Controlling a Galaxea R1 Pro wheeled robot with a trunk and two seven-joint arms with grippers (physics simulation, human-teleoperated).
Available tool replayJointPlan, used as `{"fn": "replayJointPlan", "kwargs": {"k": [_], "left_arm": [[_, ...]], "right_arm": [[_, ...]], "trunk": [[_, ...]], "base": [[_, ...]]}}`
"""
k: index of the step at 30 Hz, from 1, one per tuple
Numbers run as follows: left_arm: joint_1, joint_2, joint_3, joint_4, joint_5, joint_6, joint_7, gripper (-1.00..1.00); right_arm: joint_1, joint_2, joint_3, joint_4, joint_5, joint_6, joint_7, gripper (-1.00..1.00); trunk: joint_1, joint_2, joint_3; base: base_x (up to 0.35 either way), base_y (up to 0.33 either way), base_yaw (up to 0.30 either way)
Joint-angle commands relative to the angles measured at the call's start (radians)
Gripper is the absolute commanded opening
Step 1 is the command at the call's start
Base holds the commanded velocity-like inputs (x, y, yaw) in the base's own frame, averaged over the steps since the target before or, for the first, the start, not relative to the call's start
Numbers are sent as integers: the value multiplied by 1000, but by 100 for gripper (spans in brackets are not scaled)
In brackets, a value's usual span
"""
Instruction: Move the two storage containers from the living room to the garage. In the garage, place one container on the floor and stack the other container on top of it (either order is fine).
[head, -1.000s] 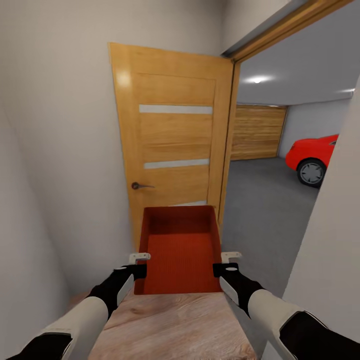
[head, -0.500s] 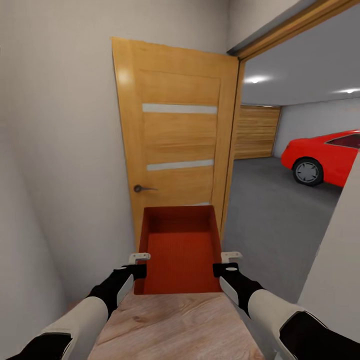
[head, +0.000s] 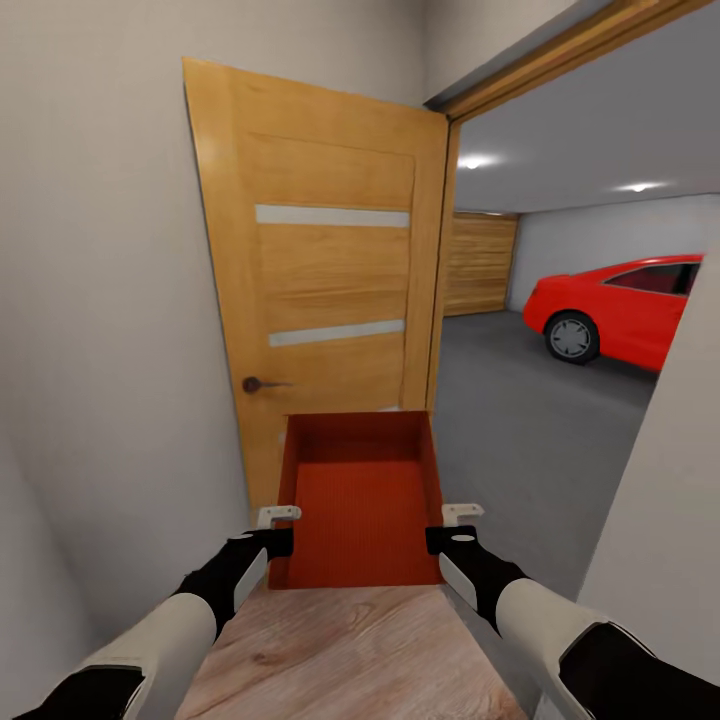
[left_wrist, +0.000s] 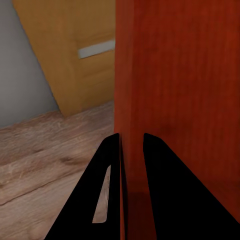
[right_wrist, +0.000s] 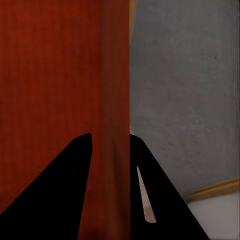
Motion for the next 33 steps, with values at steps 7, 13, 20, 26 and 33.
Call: {"fn": "replayJointPlan", "kwargs": {"k": [7, 13, 20, 26, 33], "left_arm": [[-1, -1, -5, -6, 5, -5, 9, -100], [-1, -1, -5, -5, 5, -5, 9, -100], [-1, -1, -5, -6, 5, -5, 9, -100], [-1, -1, -5, -5, 5, -5, 9, -100], [-1, -1, -5, -5, 5, -5, 9, -100]], "right_arm": [[0, 0, 29, 1, -37, 7, 24, -100], [0, 0, 29, 1, -37, 7, 24, -100], [0, 0, 29, 1, -36, 7, 25, -100], [0, 0, 29, 1, -37, 7, 25, -100], [0, 0, 29, 1, -37, 7, 25, -100]], "trunk": [[0, -2, -2], [0, -2, -2], [0, -2, -2], [0, -2, -2], [0, -2, -2]], "base": [[1, 1, -285], [0, 0, -285], [0, 0, -285], [0, 0, -285], [0, 0, -282]]}}
